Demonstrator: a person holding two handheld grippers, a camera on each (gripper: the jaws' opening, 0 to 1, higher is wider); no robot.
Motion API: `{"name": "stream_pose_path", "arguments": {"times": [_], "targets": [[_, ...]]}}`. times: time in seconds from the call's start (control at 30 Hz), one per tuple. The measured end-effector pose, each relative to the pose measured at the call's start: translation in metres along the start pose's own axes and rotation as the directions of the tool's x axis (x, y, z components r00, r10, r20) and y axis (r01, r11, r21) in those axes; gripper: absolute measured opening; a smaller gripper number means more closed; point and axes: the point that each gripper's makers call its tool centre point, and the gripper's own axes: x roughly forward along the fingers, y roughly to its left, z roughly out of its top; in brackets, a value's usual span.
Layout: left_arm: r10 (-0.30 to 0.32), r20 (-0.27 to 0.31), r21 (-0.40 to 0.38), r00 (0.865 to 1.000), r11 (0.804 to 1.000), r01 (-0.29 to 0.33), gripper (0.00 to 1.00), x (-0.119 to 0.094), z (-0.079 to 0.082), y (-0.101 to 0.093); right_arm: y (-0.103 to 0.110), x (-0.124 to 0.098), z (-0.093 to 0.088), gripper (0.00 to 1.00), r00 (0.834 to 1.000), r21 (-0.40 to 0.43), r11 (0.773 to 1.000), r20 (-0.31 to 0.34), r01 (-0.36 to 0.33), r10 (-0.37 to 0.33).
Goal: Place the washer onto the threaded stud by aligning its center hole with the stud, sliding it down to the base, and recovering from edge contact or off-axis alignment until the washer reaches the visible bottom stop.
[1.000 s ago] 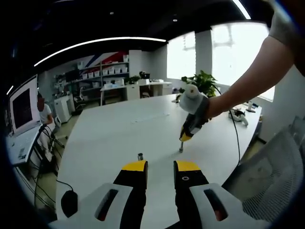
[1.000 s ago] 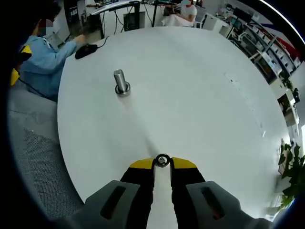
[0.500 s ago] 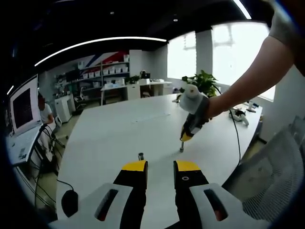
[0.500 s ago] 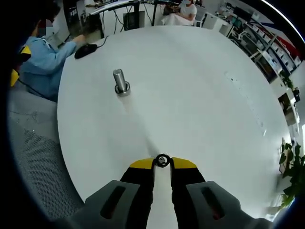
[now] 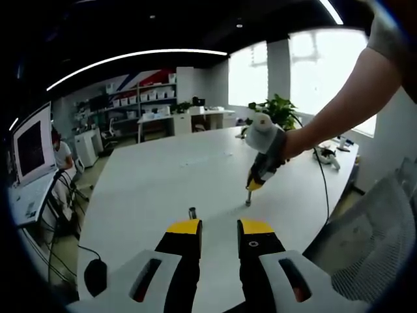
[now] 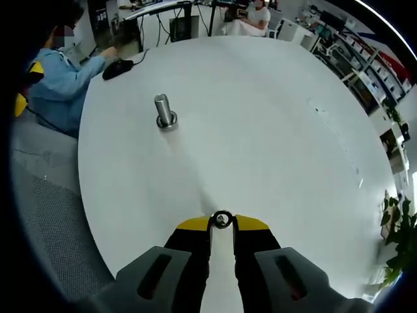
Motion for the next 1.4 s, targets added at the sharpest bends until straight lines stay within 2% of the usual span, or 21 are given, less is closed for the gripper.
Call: {"name": "stream_pose_path", "arguments": {"times": [0.67, 1.4], "targets": [[0.004, -0.001, -0.003, 1.0, 1.0, -0.004, 0.2, 0.0001, -0.0003, 0.0012, 0.0024, -0.0002, -0.0038, 0.14, 1.0, -0.022, 1.0, -0.018, -0.018, 0.017], [0.008, 0.001, -0.006, 1.0, 1.0, -0.008, 0.2, -0.0005, -0.0001, 0.002, 0.0033, 0.001, -0.0065, 0.14, 1.0, -0.008, 1.0, -0.026, -0.017, 0.017]]}}
